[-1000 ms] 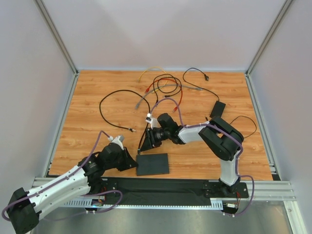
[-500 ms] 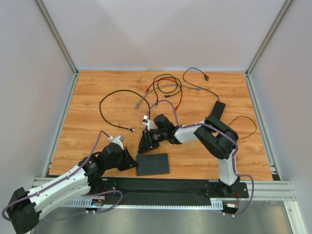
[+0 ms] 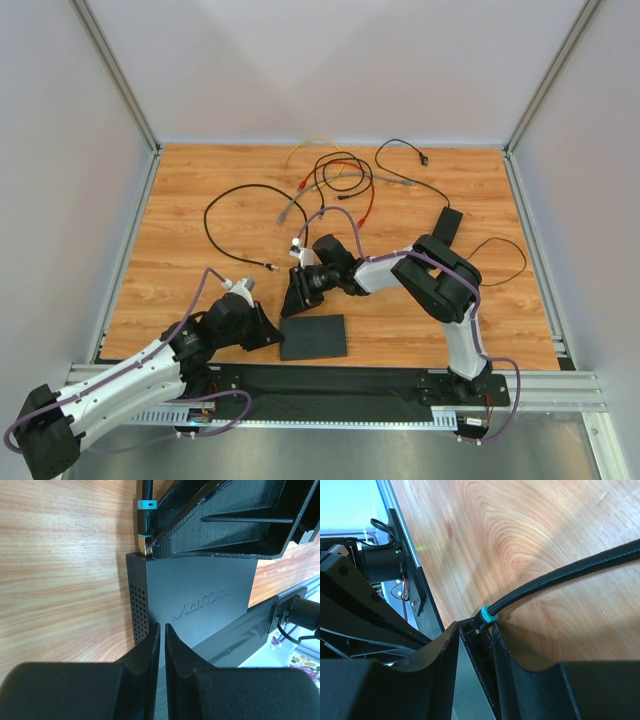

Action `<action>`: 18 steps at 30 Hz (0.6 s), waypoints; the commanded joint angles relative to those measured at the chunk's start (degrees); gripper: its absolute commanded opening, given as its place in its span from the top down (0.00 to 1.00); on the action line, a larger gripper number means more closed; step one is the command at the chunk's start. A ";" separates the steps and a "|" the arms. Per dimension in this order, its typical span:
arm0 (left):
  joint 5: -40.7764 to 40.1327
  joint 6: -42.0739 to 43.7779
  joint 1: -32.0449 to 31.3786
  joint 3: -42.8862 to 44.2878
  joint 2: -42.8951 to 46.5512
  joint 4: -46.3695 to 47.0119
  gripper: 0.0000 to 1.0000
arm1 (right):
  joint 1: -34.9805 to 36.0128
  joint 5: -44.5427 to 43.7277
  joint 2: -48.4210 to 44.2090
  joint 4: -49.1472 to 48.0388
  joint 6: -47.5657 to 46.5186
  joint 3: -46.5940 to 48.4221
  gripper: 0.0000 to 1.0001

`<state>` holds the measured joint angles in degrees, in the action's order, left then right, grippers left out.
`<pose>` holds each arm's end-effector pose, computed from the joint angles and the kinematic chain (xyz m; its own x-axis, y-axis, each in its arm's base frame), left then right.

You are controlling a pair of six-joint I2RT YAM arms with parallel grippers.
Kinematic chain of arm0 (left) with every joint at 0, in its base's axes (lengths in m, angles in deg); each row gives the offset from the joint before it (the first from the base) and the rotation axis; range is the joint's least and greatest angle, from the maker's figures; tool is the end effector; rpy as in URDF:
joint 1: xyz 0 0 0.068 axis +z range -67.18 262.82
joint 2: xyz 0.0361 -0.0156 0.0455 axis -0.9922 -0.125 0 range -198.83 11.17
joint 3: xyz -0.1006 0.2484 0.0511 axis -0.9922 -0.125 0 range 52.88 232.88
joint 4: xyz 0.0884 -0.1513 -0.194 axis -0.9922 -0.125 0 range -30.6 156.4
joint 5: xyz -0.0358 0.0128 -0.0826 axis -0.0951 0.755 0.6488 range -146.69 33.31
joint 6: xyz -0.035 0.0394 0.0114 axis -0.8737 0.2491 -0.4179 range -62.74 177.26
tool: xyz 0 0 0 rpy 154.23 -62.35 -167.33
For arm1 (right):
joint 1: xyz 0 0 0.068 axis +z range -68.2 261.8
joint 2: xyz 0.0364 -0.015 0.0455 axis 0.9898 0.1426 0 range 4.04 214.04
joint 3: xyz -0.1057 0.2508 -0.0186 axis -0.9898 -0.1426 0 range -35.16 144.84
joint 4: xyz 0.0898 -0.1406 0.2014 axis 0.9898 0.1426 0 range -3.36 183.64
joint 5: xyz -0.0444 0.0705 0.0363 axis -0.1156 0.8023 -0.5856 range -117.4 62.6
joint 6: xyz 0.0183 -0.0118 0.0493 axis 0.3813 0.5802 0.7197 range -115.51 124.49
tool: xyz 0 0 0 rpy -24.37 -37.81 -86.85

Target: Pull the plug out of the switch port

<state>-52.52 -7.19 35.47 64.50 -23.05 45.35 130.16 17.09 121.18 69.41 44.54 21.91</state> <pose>0.0862 -0.0975 0.1476 -0.8957 -0.3557 -0.2669 -0.0901 0.7329 -0.6743 0.2389 0.3062 0.0984 -0.9086 -0.3310 -0.2548 -0.3788 0.3958 0.8365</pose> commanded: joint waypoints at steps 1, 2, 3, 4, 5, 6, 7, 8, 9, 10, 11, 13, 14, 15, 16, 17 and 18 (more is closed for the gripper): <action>0.58 -0.42 -0.20 -0.63 0.29 0.67 0.86 | 0.33 -0.46 1.42 -0.52 0.64 0.93 0.65; 0.58 -0.51 -0.20 -0.63 0.38 0.67 0.86 | 0.33 -0.54 1.42 -0.52 0.64 0.93 0.65; 0.50 -0.42 -0.20 -0.63 0.29 0.67 0.85 | 0.33 -0.54 1.42 -0.43 0.64 0.93 0.65; 0.67 -0.42 -0.20 -0.72 0.38 0.67 0.86 | 0.25 -0.54 1.51 -0.43 0.64 1.02 0.65; 0.67 -0.51 -0.20 -0.72 0.47 0.67 0.86 | 0.25 -0.46 1.60 -0.34 0.73 1.02 0.66; 0.76 -0.59 -0.11 -0.72 0.38 0.67 0.86 | 0.33 -0.37 1.86 -0.34 0.64 1.19 0.66; 0.76 -0.59 -0.11 -0.89 0.47 0.67 0.85 | 0.33 -0.28 1.95 -0.26 0.81 1.28 0.67; 0.85 -0.51 -0.19 -0.81 0.55 0.67 0.86 | 0.25 -0.37 1.95 -0.17 0.73 1.28 0.67; 0.76 -0.51 -0.20 -0.81 0.55 0.67 0.86 | 0.25 -0.28 2.04 -0.17 0.82 1.28 0.69; 0.76 -0.59 -0.20 -0.89 0.64 0.67 0.86 | 0.25 -0.19 2.12 -0.17 0.82 1.37 0.70; 0.76 -0.51 -0.20 -0.89 0.64 0.67 0.86 | 0.16 -0.19 2.13 -0.17 0.82 1.37 0.71; 0.76 -0.59 -0.11 -0.81 0.73 0.67 0.86 | 0.25 -0.54 2.30 0.09 0.82 1.54 0.75; 0.76 -0.59 -0.19 -0.89 0.73 0.67 0.86 | 0.25 -0.54 2.39 0.36 0.90 1.54 0.76; 0.76 -0.59 -0.20 -0.89 0.73 0.67 0.86 | 0.25 -0.54 2.48 0.45 0.82 1.63 0.78; 0.85 -0.59 -0.20 -0.89 0.73 0.58 0.86 | 0.25 -0.54 2.48 0.45 0.82 1.63 0.80; 0.85 -0.59 -0.20 -0.89 0.73 0.58 0.86 | 0.25 -0.54 2.56 0.45 0.82 1.72 0.83; 0.85 -0.59 -0.20 -0.89 0.73 0.58 0.86 | 0.33 -0.54 2.74 0.45 0.73 1.72 0.88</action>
<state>-52.37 -7.19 35.47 64.15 -22.61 45.63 130.12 17.66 122.14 69.34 45.74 22.26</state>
